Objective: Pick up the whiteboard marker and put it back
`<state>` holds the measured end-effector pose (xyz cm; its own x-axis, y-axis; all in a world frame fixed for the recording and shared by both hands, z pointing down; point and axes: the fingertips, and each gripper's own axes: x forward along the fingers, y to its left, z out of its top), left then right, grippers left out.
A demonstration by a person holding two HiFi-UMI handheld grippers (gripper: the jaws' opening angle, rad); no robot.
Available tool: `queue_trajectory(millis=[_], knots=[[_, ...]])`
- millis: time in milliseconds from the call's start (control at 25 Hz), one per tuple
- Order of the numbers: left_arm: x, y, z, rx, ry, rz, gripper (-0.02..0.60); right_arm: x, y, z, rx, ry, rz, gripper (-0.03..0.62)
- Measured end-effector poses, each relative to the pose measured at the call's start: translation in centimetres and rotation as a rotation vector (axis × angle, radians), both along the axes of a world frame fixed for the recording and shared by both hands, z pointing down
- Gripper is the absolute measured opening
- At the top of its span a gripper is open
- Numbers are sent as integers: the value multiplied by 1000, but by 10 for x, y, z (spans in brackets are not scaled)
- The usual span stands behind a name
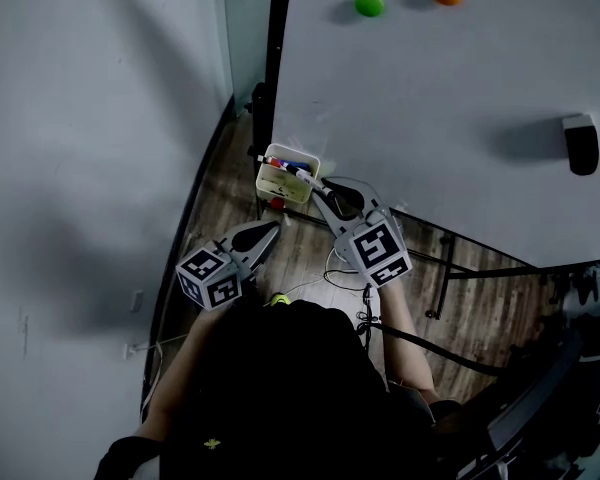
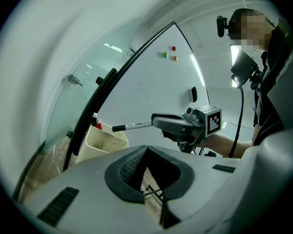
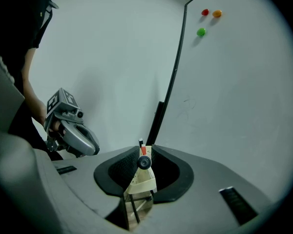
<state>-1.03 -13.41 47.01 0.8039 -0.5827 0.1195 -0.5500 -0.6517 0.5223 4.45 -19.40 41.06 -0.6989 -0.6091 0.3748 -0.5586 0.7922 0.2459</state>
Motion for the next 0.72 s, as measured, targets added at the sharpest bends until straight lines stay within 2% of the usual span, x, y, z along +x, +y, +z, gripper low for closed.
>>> queue_trajectory(millis=[720], knots=[[-20,-8,4,-33,-21,-32,20,-11,-31,16,-42,-15,-18,75]])
